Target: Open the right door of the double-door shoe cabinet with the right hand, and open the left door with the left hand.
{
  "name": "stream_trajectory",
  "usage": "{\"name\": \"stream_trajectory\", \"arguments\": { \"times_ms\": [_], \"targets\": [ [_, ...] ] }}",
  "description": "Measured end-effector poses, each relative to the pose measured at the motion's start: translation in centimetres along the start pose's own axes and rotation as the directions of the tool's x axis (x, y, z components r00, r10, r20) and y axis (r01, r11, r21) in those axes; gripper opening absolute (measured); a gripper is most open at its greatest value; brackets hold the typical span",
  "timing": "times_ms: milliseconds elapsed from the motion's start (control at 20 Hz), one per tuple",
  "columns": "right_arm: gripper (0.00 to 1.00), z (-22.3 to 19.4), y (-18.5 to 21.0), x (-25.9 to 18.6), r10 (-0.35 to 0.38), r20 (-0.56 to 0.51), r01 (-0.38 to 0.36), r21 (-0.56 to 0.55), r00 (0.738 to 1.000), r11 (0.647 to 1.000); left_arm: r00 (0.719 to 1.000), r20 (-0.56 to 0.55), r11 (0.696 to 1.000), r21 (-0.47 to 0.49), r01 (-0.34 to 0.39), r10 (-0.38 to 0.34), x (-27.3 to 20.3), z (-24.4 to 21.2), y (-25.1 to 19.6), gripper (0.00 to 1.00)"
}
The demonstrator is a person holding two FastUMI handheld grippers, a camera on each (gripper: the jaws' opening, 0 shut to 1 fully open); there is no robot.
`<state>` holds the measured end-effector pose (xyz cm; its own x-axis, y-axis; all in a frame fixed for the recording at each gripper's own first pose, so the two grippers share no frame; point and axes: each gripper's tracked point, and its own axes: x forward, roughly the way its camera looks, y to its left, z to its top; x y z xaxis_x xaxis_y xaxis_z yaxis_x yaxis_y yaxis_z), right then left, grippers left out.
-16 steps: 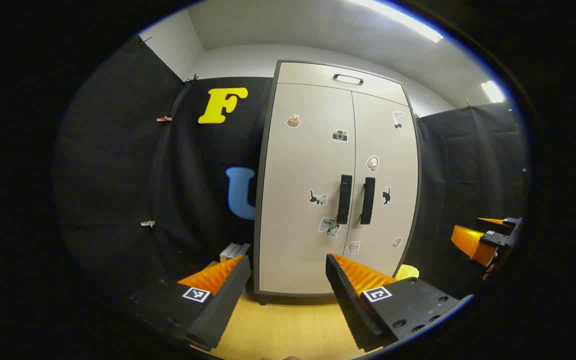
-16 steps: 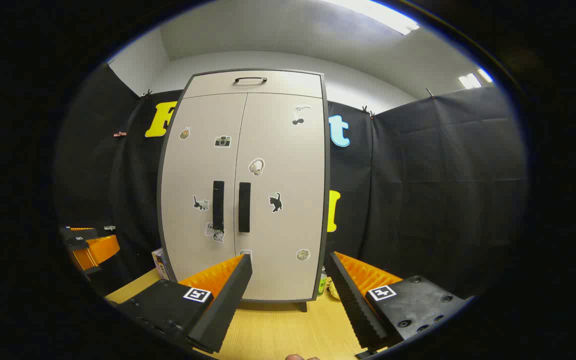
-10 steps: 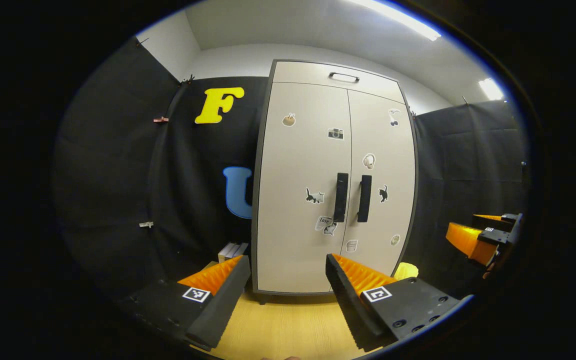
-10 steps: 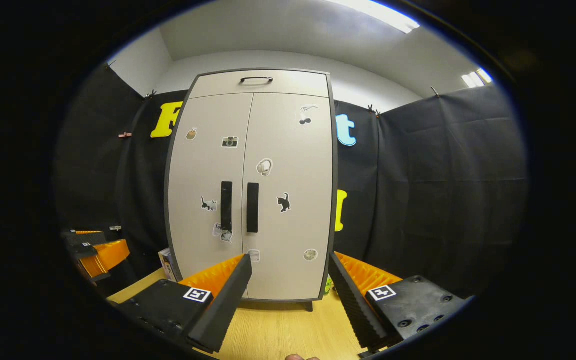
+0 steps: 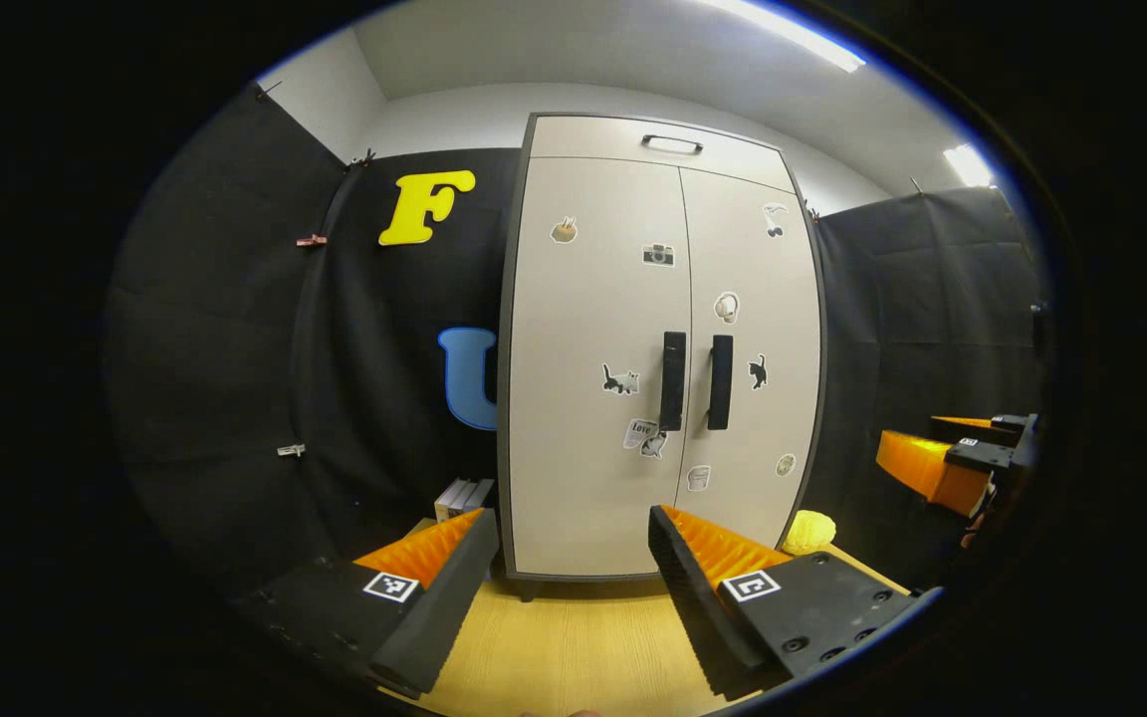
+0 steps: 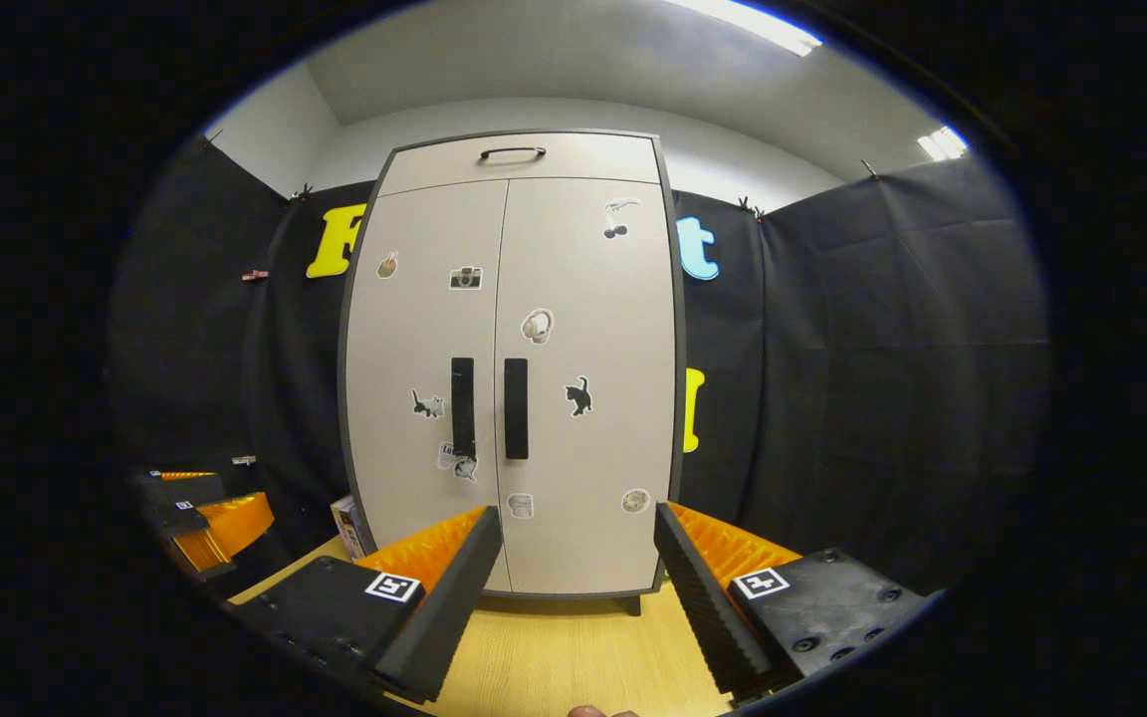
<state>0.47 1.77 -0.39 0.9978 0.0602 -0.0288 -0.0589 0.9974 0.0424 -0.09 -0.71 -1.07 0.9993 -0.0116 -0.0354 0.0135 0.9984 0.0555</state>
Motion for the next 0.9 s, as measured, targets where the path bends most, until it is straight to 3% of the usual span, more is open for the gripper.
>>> {"name": "stream_trajectory", "arguments": {
  "times_ms": [500, 900],
  "targets": [
    [0.98, -0.4, 0.5, 3.9, 0.015, -0.052, -0.015, 0.001, 0.999, 1.000, 1.000, -0.011, 1.000, -0.015, -0.023, 0.023, 1.9, 0.9, -0.2, 0.95],
    [0.98, 0.5, 1.6, 10.1, 0.080, -0.048, -0.078, 0.031, 0.996, 0.996, 0.994, -0.043, 0.995, -0.015, -0.100, 0.099, 4.1, 0.8, 0.5, 0.95]
  ]
}}
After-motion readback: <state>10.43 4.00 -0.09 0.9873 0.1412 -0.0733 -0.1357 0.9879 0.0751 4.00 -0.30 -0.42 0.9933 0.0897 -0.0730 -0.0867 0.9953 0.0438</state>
